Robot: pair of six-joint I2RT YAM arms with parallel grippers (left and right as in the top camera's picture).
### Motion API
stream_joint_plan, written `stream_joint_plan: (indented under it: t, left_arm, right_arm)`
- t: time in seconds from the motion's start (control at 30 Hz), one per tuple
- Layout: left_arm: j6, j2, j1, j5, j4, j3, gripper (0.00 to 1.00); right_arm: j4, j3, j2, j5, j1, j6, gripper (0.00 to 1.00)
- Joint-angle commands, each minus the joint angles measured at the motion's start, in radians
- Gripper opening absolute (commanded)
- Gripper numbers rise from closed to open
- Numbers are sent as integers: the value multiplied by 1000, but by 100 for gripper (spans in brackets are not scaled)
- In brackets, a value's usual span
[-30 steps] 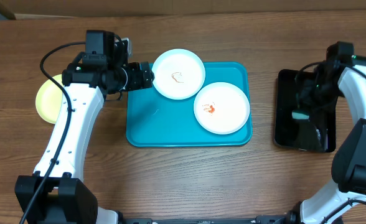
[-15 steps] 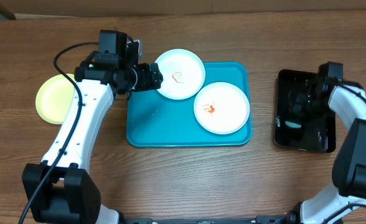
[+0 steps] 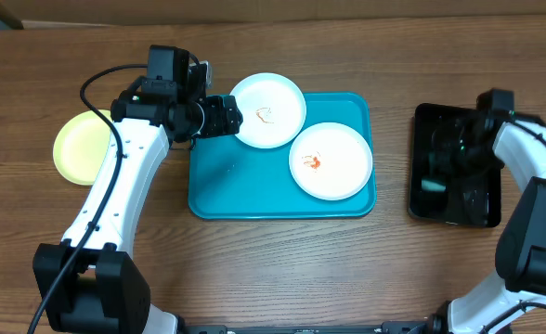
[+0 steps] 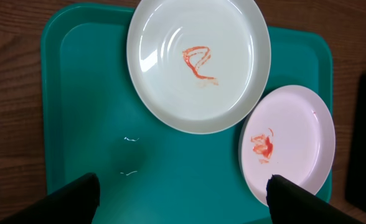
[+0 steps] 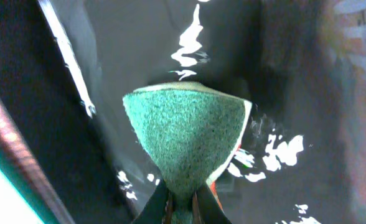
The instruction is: Clean dirty plates on tray and stack at the side
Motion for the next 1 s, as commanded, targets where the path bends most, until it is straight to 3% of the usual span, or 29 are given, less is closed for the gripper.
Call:
stream_joint_plan:
  t: [0.0, 0.23, 0.67, 0.97]
  left_arm:
    - [-6, 5, -6, 9, 0, 10, 87]
    - [-6, 5, -6, 4, -6, 10, 86]
    - [-6, 5, -6, 2, -13, 10, 87]
    - [-6, 5, -6, 1, -20, 10, 87]
  right_arm:
    - [-24, 133, 2, -37, 4, 3, 4]
    - [-5, 133, 5, 38, 4, 4, 4]
    - [185, -145, 5, 76, 3, 4, 4]
    - [-62, 116, 1, 32, 3, 4, 4]
